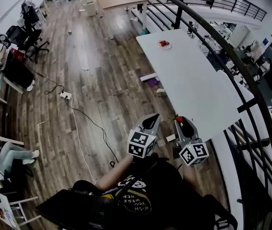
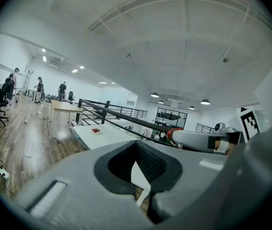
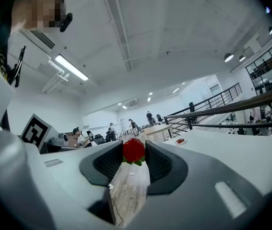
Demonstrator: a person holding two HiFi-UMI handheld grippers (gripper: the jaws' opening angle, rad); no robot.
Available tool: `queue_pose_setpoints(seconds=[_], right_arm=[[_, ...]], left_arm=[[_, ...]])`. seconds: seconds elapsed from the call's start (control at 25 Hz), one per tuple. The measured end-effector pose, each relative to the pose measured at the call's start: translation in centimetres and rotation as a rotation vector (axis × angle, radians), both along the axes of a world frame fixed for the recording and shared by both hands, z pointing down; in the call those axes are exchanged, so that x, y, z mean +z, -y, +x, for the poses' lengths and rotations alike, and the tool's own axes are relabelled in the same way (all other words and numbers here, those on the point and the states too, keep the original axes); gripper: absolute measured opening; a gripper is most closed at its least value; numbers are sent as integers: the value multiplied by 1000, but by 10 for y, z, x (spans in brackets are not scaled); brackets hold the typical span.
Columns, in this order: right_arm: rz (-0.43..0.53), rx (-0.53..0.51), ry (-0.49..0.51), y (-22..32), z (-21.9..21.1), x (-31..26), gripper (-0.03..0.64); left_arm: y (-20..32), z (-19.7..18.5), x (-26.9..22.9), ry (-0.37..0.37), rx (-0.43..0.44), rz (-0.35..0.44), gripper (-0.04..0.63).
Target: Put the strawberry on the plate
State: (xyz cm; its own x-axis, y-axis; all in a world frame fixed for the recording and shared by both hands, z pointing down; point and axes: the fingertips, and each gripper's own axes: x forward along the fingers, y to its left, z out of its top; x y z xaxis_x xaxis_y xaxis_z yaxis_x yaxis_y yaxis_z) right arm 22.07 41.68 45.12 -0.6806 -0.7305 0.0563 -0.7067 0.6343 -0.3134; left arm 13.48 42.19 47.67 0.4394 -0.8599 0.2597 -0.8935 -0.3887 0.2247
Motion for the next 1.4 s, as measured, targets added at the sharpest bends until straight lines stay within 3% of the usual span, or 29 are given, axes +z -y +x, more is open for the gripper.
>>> queue_pose_setpoints(seconds=[0.6, 0.88, 1.04, 1.24, 1.4], right_arm=[[-40, -1, 28, -11, -41, 4, 147], [-50, -34, 8, 34, -34, 20, 147], [-40, -29, 4, 67, -25, 5, 147], [-44, -27, 11, 106, -4, 5, 147], [-59, -23, 21, 125, 7, 9, 147]], left_arm=[[-4, -43, 8, -22, -8, -17, 5], [39, -35, 24, -25, -38, -55, 5], [76, -21, 9, -50, 0, -31, 5], [118, 13, 10, 21, 61, -28, 5], [142, 33, 9, 10, 79, -21, 5]])
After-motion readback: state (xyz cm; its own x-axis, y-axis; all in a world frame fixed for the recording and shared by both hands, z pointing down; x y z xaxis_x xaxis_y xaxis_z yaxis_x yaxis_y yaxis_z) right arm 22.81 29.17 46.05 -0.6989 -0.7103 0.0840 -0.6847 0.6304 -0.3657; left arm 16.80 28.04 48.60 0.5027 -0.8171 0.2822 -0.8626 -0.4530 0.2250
